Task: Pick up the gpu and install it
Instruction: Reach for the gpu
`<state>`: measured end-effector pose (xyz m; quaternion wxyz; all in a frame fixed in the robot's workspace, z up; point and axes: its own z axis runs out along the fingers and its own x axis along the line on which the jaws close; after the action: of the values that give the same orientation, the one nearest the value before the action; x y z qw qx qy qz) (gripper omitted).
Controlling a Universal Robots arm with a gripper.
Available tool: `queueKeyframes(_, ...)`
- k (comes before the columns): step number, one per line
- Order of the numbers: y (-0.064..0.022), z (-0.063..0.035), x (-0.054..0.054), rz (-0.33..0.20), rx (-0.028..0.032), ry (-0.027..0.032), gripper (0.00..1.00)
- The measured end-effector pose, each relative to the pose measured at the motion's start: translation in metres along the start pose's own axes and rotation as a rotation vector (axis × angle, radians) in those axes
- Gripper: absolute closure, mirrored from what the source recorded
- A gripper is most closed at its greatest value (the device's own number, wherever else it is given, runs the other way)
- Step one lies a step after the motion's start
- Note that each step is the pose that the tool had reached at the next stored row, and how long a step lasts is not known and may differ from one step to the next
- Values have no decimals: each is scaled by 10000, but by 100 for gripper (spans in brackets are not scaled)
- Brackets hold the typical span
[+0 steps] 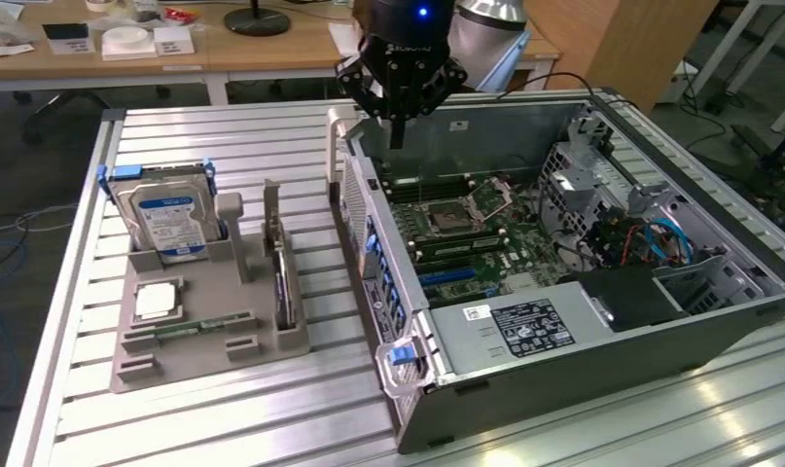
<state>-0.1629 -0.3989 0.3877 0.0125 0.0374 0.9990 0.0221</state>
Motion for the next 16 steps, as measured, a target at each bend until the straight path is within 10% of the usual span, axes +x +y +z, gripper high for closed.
queueKeyframes(16,-18,-5,229,0,0,0,89)
